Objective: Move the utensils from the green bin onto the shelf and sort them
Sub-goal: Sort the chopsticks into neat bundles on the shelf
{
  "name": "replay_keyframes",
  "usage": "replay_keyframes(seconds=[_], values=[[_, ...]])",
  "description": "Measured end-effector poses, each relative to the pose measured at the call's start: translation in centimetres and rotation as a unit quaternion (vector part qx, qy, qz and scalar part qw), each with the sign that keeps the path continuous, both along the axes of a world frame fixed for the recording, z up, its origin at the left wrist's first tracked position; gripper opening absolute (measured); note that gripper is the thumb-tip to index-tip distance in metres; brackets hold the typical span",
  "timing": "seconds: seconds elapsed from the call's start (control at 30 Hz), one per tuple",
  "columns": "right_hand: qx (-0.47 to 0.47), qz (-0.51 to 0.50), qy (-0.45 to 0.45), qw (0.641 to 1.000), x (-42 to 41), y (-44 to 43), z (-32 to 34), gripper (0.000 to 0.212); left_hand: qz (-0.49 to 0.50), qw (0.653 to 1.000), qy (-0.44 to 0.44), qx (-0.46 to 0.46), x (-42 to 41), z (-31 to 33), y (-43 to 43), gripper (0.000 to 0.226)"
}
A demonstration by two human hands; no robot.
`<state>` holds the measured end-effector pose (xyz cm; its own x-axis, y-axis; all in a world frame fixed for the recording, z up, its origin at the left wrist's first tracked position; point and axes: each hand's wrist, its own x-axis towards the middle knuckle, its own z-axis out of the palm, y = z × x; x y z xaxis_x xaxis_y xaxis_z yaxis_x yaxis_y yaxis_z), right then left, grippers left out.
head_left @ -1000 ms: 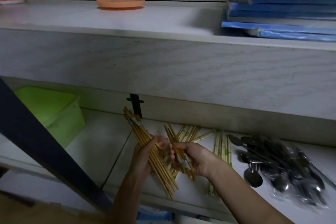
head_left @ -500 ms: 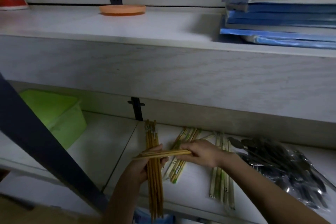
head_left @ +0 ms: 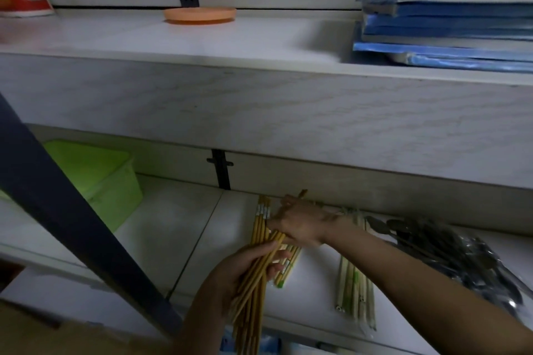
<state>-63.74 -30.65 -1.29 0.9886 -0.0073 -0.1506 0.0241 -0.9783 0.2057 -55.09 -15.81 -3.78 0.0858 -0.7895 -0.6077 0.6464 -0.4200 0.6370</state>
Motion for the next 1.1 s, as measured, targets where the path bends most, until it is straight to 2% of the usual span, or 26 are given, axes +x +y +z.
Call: replay_keyframes(seconds=[0.1, 0.17, 0.2, 0.23, 0.27, 0.3, 0.33, 0.37, 0.4, 0.43, 0.53, 0.6, 0.67, 0.73, 0.8, 0.83, 0.9, 0.93, 1.0, 1.1], values=[[0.059, -0.040, -0.044, 0.996, 0.3, 0.6, -0.8, 0.032, 0.023, 1.000, 0.009, 0.006, 0.4, -0.4, 0.1, 0.012], [0.123, -0.114, -0.146, 0.975, 0.2, 1.0, -1.9, 0.043, 0.038, 0.999, 0.000, -0.013, 0.9, -0.8, 0.3, 0.011], [0.154, -0.174, -0.219, 0.948, 0.2, 1.4, -2.4, 0.049, 0.052, 0.998, -0.001, -0.026, 1.1, -1.1, 0.5, 0.010], [0.207, -0.246, -0.289, 0.902, 0.2, 2.0, -3.1, 0.052, 0.065, 0.997, 0.003, -0.034, 1.3, -1.2, 0.7, 0.010], [0.311, -0.333, -0.310, 0.834, 0.4, 2.7, -3.5, 0.050, 0.073, 0.997, 0.006, -0.039, 1.5, -1.5, 0.9, 0.011], [0.446, -0.412, -0.281, 0.744, 0.7, 3.5, -3.6, 0.049, 0.077, 0.996, 0.008, -0.041, 1.5, -1.6, 1.0, 0.011], [0.572, -0.452, -0.218, 0.649, 1.2, 4.2, -3.9, 0.052, 0.074, 0.996, 0.005, -0.041, 1.6, -1.7, 1.1, 0.012], [0.658, -0.464, -0.170, 0.569, 1.8, 4.7, -4.3, 0.056, 0.067, 0.997, 0.002, -0.038, 1.6, -1.7, 1.2, 0.012], [0.692, -0.465, -0.150, 0.531, 2.2, 5.2, -4.5, 0.058, 0.057, 0.998, -0.005, -0.033, 1.5, -1.8, 1.3, 0.012], [0.702, -0.467, -0.147, 0.517, 2.6, 5.6, -4.4, 0.056, 0.047, 0.998, -0.014, -0.026, 1.4, -1.8, 1.3, 0.014], [0.695, -0.473, -0.158, 0.518, 3.4, 6.9, -3.9, 0.036, 0.049, 0.998, -0.026, -0.015, 1.2, -2.0, 1.5, 0.018], [0.705, -0.460, -0.148, 0.518, 3.6, 7.2, -3.8, 0.032, 0.054, 0.998, -0.018, -0.018, 1.3, -2.0, 1.6, 0.018], [0.705, -0.446, -0.126, 0.537, 3.7, 7.4, -3.5, 0.034, 0.064, 0.998, -0.011, -0.012, 1.7, -2.1, 1.7, 0.018], [0.694, -0.420, -0.090, 0.577, 3.6, 7.3, -3.5, 0.045, 0.085, 0.996, 0.009, -0.014, 2.3, -2.3, 1.8, 0.017], [0.652, -0.397, -0.090, 0.640, 3.5, 6.8, -4.2, 0.055, 0.108, 0.993, 0.030, -0.021, 3.2, -2.5, 1.8, 0.016], [0.596, -0.396, -0.110, 0.689, 3.3, 6.3, -4.9, 0.056, 0.118, 0.992, 0.038, -0.024, 3.8, -2.6, 1.9, 0.017], [0.412, -0.413, -0.156, 0.798, 2.4, 5.0, -6.4, 0.047, 0.131, 0.990, 0.044, -0.027, 4.8, -3.0, 2.2, 0.020], [0.332, -0.416, -0.163, 0.831, 1.8, 4.4, -7.0, 0.042, 0.135, 0.990, 0.042, -0.027, 5.2, -3.2, 2.3, 0.022], [0.259, -0.424, -0.153, 0.854, 1.2, 3.6, -7.8, 0.038, 0.144, 0.989, 0.038, -0.027, 5.7, -3.5, 2.5, 0.024], [0.233, -0.453, -0.132, 0.851, 1.6, 3.0, -7.8, 0.043, 0.149, 0.987, 0.043, -0.027, 5.8, -3.6, 2.6, 0.023]])
